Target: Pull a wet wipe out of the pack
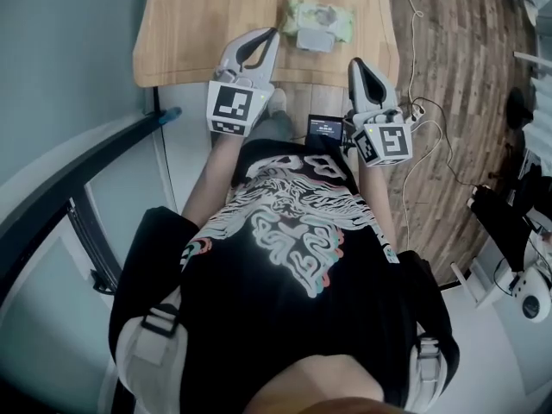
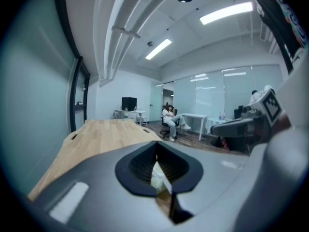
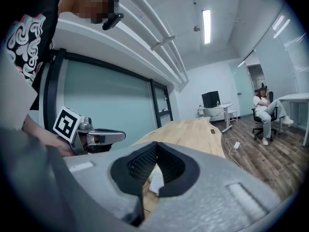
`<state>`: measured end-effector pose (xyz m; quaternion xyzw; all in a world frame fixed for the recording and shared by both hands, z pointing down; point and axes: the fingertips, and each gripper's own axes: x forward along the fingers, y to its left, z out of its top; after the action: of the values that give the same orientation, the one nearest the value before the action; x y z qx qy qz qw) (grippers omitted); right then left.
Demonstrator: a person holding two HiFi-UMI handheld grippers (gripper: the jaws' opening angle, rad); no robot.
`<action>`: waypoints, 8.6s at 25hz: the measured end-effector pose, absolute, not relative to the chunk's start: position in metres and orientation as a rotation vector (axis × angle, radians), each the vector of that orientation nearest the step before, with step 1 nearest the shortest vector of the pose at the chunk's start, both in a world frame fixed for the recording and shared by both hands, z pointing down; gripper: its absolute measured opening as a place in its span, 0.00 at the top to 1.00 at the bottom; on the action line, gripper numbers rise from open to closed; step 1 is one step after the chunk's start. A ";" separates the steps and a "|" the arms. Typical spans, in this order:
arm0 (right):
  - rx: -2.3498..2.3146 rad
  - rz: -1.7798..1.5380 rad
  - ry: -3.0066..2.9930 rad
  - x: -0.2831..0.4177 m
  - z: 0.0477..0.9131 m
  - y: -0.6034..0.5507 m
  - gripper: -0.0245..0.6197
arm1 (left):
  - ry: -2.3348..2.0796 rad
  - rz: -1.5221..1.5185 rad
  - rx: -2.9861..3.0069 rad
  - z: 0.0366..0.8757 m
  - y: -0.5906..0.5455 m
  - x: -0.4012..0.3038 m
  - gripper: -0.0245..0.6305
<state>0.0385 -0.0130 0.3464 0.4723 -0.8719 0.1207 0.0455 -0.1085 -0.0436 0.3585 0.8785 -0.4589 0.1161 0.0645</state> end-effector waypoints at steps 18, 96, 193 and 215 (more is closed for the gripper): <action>1.535 0.354 -2.628 0.042 0.350 -0.022 0.96 | -1.267 0.384 2.699 0.378 -0.066 -0.092 0.98; 1.302 0.453 -2.535 0.059 0.462 -0.116 0.96 | -0.701 0.779 2.755 0.500 -0.120 0.018 0.75; 1.425 0.372 -2.544 0.073 0.411 -0.110 0.96 | -0.609 0.572 2.823 0.426 -0.116 0.015 0.96; 1.447 0.331 -2.548 0.069 0.399 -0.098 0.96 | -0.674 0.498 2.833 0.404 -0.113 -0.003 0.96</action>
<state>0.0693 -0.0981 0.3995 0.4885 -0.8600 0.1116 0.0964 -0.0027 -0.1131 0.4041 0.9548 -0.2270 0.1678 0.0935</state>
